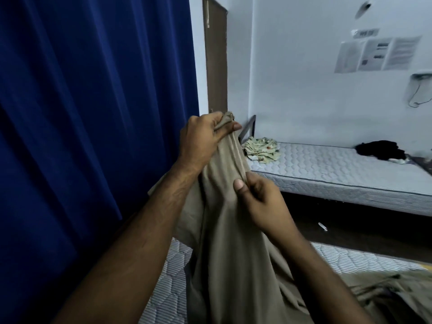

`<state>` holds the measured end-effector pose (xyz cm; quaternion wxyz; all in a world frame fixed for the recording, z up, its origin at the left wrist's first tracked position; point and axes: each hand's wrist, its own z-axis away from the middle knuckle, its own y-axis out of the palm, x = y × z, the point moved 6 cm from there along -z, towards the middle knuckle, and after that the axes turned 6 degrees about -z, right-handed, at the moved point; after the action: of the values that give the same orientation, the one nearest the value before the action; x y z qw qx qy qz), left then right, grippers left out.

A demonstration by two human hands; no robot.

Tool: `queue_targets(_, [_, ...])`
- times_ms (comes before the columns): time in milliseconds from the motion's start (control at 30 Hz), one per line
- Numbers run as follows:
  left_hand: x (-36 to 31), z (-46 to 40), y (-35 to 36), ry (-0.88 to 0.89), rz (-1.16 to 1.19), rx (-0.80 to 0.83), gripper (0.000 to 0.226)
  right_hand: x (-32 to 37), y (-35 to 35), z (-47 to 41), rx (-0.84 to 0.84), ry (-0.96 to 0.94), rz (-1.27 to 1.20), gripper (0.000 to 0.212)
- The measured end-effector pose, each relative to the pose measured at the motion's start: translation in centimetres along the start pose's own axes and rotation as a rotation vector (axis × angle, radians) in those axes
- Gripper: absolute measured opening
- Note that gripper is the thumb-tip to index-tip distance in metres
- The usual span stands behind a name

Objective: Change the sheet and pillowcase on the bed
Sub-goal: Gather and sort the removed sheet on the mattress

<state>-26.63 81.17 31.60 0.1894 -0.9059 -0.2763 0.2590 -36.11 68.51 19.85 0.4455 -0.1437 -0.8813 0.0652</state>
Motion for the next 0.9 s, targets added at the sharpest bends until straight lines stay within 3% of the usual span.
queue_targets(67, [-0.1, 0.0, 0.1, -0.013, 0.076, -0.011, 0.064, 0.6, 0.9, 0.6, 0.200, 0.088, -0.347, 0.045])
queue_targets(133, [-0.7, 0.1, 0.1, -0.004, 0.094, -0.010, 0.054, -1.8, 0.3, 0.1, 0.179, 0.230, -0.421, 0.064])
queue_targets(167, [-1.0, 0.1, 0.0, -0.001, 0.095, -0.013, 0.054, -3.0, -0.8, -0.3, 0.110, 0.266, -0.307, 0.068])
queue_targets(267, [-1.3, -0.1, -0.1, 0.018, 0.103, -0.007, 0.054, -5.8, -4.5, -0.9, -0.099, 0.257, 0.024, 0.050])
queue_targets(367, [-1.8, 0.2, -0.3, 0.035, 0.126, -0.004, 0.043, -5.2, -4.8, -1.5, -0.030, 0.150, 0.266, 0.049])
queue_targets(467, [-2.4, 0.4, -0.7, 0.043, 0.192, -0.005, 0.038, -6.0, -3.6, -2.1, 0.092, 0.055, 0.306, 0.040])
queue_targets(567, [-3.1, 0.6, -1.0, 0.040, 0.230, 0.017, 0.055, -6.8, -3.0, -2.2, 0.140, 0.052, 0.199, 0.040])
queue_targets(667, [-3.1, 0.4, -1.1, 0.000, 0.245, 0.124, 0.064, -7.4, -2.1, -2.3, 0.247, 0.197, 0.005, 0.028])
queue_targets(700, [-2.9, 0.4, -1.0, -0.015, 0.236, 0.182, 0.065, -7.4, -1.8, -2.4, 0.272, 0.230, -0.019, 0.035])
queue_targets(800, [-1.1, 0.4, -1.0, -0.050, 0.142, 0.263, 0.065, -6.4, -2.3, -2.4, 0.170, 0.173, -0.093, 0.050])
queue_targets(900, [1.4, 0.0, -2.4, -0.096, 0.045, 0.152, 0.070, -5.7, -2.7, -1.7, 0.081, 0.187, -0.295, 0.059])
